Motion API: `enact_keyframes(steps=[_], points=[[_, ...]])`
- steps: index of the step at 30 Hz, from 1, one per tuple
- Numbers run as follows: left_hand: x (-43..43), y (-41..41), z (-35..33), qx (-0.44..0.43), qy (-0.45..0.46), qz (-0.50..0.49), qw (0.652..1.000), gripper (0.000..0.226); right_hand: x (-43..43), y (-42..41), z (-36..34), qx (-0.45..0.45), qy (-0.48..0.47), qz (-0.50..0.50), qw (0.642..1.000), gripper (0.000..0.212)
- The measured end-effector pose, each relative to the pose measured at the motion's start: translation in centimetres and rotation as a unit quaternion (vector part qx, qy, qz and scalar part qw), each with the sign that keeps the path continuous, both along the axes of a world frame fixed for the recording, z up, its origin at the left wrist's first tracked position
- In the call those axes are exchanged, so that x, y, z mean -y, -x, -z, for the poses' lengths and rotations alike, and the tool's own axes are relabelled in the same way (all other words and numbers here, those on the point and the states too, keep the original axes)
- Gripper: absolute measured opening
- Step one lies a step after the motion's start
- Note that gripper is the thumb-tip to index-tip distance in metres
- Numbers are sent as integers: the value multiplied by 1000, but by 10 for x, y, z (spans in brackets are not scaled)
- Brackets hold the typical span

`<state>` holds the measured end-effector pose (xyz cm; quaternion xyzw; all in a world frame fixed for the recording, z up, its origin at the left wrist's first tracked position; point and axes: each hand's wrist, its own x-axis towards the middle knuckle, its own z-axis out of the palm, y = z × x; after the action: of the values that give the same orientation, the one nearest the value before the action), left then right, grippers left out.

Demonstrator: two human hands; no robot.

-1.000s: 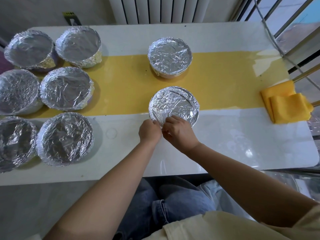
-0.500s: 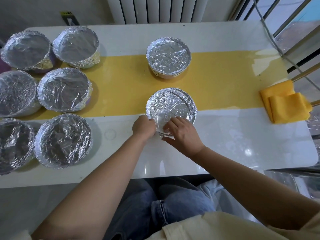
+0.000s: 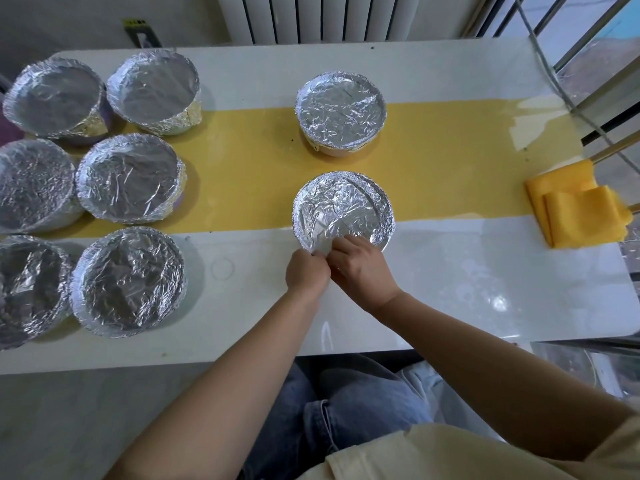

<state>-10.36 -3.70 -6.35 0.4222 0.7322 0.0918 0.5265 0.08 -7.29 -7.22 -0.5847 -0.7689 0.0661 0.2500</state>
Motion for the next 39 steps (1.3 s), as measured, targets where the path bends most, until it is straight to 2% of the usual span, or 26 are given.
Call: enact_keyframes(steps=[4, 6, 9, 13, 21, 23, 27, 31, 34, 37, 39], points=[[-12, 11, 32, 43, 4, -4, 999, 41, 0, -1, 3, -9, 19, -9, 1000, 16], [-14, 12, 21, 48, 11, 10, 999, 44, 2, -3, 3, -1, 30, -14, 999, 17], [-13, 10, -4, 54, 20, 40, 998, 33, 3, -4, 3, -10, 29, -5, 999, 14], [-16, 13, 5, 53, 19, 49, 997, 24, 1, -1, 3, -17, 30, -8, 999, 5], [-36, 19, -15, 43, 56, 99, 993, 17, 7, -9, -3, -5, 51, -5, 999, 32], [-37, 20, -21, 44, 71, 113, 990, 20, 9, -13, -4, 2, 47, -12, 999, 30], [-33, 20, -19, 59, 47, 79, 994, 21, 4, -10, 0, 5, 18, -17, 1000, 18], [-15, 15, -13, 48, 25, 36, 998, 41, 1, -3, 1, -11, -2, -19, 1000, 12], [-5, 10, -11, 60, 40, 28, 997, 36, 1, 1, 2, -15, -8, -25, 1000, 17], [-7, 11, -6, 70, 33, 21, 997, 47, 2, 3, 2, -14, -11, -25, 1000, 23], [-7, 12, -8, 65, 40, 27, 997, 39, 2, 3, 1, -11, -11, -26, 1000, 23]])
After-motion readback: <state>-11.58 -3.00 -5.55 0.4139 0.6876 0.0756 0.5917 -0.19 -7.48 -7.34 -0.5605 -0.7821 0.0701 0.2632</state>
